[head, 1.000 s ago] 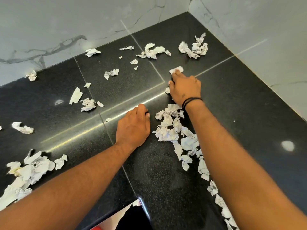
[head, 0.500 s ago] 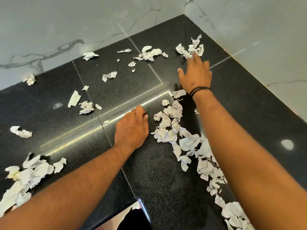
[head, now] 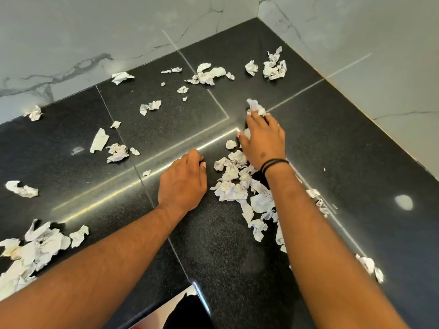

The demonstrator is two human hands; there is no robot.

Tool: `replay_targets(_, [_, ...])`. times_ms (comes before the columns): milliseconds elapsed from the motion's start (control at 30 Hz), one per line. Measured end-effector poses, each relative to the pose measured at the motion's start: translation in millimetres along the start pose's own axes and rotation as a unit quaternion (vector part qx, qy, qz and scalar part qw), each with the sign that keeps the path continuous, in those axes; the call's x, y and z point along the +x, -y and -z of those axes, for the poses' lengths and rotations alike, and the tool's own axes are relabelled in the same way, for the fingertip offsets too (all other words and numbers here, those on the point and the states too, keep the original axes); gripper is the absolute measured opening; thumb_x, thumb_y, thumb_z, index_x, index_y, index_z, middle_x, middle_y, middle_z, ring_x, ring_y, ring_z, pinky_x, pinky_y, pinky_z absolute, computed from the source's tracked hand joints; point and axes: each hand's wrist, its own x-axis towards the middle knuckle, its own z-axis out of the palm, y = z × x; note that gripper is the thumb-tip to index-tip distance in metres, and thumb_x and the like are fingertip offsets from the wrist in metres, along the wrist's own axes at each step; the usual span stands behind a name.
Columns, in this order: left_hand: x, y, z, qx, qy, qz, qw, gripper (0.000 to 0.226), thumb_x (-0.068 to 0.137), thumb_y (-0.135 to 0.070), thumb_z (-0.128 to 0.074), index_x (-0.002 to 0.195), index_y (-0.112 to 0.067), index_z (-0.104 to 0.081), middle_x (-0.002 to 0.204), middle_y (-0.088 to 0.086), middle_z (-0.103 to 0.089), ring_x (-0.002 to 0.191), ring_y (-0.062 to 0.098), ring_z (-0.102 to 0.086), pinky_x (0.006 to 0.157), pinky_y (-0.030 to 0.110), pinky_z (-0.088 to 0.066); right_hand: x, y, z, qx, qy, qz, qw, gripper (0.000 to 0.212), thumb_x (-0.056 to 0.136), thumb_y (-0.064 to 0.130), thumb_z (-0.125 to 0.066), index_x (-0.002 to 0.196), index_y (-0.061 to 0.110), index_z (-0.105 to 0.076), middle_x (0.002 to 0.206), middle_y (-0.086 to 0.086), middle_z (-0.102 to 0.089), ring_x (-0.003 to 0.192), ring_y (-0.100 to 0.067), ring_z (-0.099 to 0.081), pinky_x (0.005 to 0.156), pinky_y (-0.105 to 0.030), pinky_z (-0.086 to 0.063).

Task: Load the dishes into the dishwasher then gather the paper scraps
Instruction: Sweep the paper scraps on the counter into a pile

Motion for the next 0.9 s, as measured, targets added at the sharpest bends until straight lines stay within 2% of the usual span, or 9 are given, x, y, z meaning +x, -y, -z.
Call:
replay_targets(133, [-0.2,-0.1,-0.8,0.000,-0.002,-0.002,1.000,0.013,0.104,-0.034,-0.044,0.100,-0.021,-0.046,0.083,-0.005,-0.058,0.071,0.019,-0.055,0.058,0.036,-0.044,-46.0,7.8,6.2,0.033,0.017,0.012,0.999,0.044,0.103,0.041,-0.044,0.143,0.025,-0.051,0.152,0.008,-0.047,0.145,-0.027,-0.029,0.118,-0.053,-0.028])
replay_targets(200, [-0.3,-0.4,-0.3,0.000,-0.002,-0.003,1.000,0.013,0.104,-0.034,-0.044,0.099,-0.022,-0.045,0.081,-0.005,-0.058,0.070,0.019,-0.055,0.058,0.036,-0.046,-53.8,8.2,12.0,0.042,-0.021,0.029,0.998,0.030,0.102,0.039,-0.046,0.120,0.027,-0.068,0.114,0.008,-0.069,0.121,-0.026,-0.050,0.105,-0.049,-0.042])
replay_targets(267, [-0.1,-0.9,0.3,0.000,-0.001,-0.004,1.000,0.014,0.105,-0.034,-0.044,0.098,-0.022,-0.043,0.080,-0.006,-0.056,0.068,0.018,-0.054,0.058,0.036,-0.048,-45.1,7.3,20.6,0.045,-0.097,0.021,0.994,0.031,0.101,0.040,-0.047,0.096,0.024,-0.073,0.077,0.005,-0.064,0.090,-0.023,-0.055,0.092,-0.040,-0.050])
replay_targets(333, [0.2,-1.1,1.0,0.001,-0.002,-0.005,1.000,0.014,0.105,-0.034,-0.043,0.097,-0.023,-0.042,0.078,-0.007,-0.055,0.067,0.017,-0.053,0.058,0.036,-0.048,-21.6,4.3,30.0,0.048,-0.192,0.003,0.980,0.036,0.099,0.039,-0.049,0.086,0.017,-0.074,0.070,-0.003,-0.065,0.080,-0.028,-0.057,0.079,-0.038,-0.052])
replay_targets(400, [0.5,-1.5,1.2,0.003,-0.006,-0.008,1.000,0.015,0.105,-0.034,-0.044,0.095,-0.023,-0.041,0.077,-0.008,-0.053,0.065,0.016,-0.053,0.056,0.035,-0.047,11.7,-2.3,39.1,0.047,-0.242,-0.008,0.969,0.034,0.096,0.036,-0.049,0.086,0.013,-0.073,0.084,-0.009,-0.070,0.087,-0.035,-0.058,0.075,-0.039,-0.051])
replay_targets(467, [0.6,-1.0,0.8,0.004,-0.009,-0.008,1.000,0.015,0.104,-0.034,-0.044,0.096,-0.023,-0.042,0.077,-0.008,-0.053,0.066,0.016,-0.053,0.055,0.034,-0.045,52.0,-12.6,42.5,0.023,-0.209,-0.014,0.978,0.031,0.096,0.034,-0.050,0.105,0.012,-0.070,0.120,-0.010,-0.066,0.107,-0.037,-0.054,0.086,-0.045,-0.051])
replay_targets(567, [0.7,0.1,0.1,0.004,-0.012,-0.007,1.000,0.014,0.104,-0.034,-0.044,0.097,-0.022,-0.044,0.079,-0.007,-0.056,0.067,0.015,-0.054,0.054,0.032,-0.042,104.5,-32.6,38.0,-0.010,-0.053,-0.049,0.997,0.053,0.097,0.040,-0.052,0.146,0.019,-0.044,0.164,-0.008,-0.021,0.140,-0.043,-0.030,0.108,-0.056,-0.037])
replay_targets(667, [0.6,-0.4,0.3,0.000,-0.016,-0.005,1.000,0.013,0.104,-0.033,-0.046,0.098,-0.021,-0.046,0.081,-0.007,-0.058,0.068,0.016,-0.055,0.055,0.030,-0.038,130.0,-45.9,31.0,-0.058,0.038,-0.065,0.995,0.063,0.100,0.049,-0.044,0.155,0.027,-0.026,0.167,-0.006,-0.008,0.149,-0.041,-0.014,0.115,-0.060,-0.021])
replay_targets(900, [0.6,-0.6,0.8,0.004,-0.010,0.003,1.000,0.014,0.104,-0.033,-0.045,0.101,-0.020,-0.047,0.083,-0.006,-0.058,0.070,0.016,-0.050,0.059,0.030,-0.035,80.5,-28.5,26.2,-0.048,-0.008,-0.045,0.998,0.041,0.102,0.042,-0.039,0.128,0.016,-0.058,0.144,-0.010,-0.045,0.131,-0.039,-0.038,0.104,-0.053,-0.036])
